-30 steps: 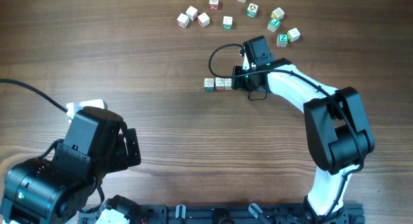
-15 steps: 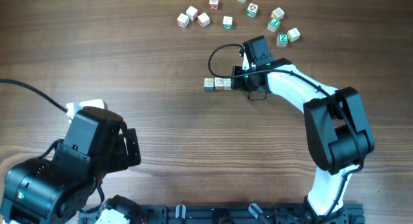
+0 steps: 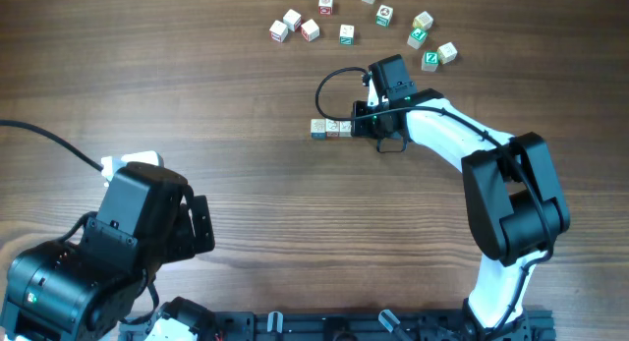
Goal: Form a horizontal line
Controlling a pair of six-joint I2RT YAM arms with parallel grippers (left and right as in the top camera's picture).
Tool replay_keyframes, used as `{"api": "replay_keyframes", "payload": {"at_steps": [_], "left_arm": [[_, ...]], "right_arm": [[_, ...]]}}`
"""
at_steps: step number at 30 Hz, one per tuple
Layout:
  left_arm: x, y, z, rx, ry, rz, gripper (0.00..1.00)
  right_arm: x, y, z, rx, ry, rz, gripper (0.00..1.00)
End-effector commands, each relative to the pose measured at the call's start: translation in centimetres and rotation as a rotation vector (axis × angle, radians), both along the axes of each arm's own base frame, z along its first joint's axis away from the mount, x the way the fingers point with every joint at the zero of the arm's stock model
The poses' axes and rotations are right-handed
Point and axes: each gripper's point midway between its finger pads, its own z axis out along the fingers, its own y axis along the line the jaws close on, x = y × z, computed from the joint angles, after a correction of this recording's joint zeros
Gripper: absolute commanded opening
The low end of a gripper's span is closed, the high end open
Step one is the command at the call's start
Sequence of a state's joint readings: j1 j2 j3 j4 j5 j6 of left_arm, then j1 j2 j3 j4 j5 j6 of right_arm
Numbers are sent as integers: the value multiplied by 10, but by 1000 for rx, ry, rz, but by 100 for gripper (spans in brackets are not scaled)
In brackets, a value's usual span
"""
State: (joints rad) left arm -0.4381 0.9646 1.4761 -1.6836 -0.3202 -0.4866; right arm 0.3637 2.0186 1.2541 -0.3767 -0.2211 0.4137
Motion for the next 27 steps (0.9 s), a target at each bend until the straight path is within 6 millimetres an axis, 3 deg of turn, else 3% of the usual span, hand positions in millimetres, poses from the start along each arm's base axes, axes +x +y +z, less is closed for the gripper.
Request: {"api": "replay_keyframes", "payload": {"at_steps": [1, 4, 10, 14, 17, 27], "left_arm": [[0, 1, 0, 6, 1, -6, 100], [0, 1, 0, 6, 1, -6, 100], [0, 1, 0, 7, 1, -7, 100], [0, 1, 0, 6, 1, -6, 100], [0, 1, 0, 6, 1, -6, 100], [0, 1, 0, 6, 1, -6, 100]], "right_arm": [[9, -10, 5, -57, -30, -72, 5], [13, -24, 3, -111, -35, -161, 5], [23, -4, 14, -26, -99, -60, 5], [32, -21, 13, -96, -123, -161, 5], [42, -23, 18, -108, -176, -172, 5], [62, 36, 59, 67, -307, -66, 5]]}}
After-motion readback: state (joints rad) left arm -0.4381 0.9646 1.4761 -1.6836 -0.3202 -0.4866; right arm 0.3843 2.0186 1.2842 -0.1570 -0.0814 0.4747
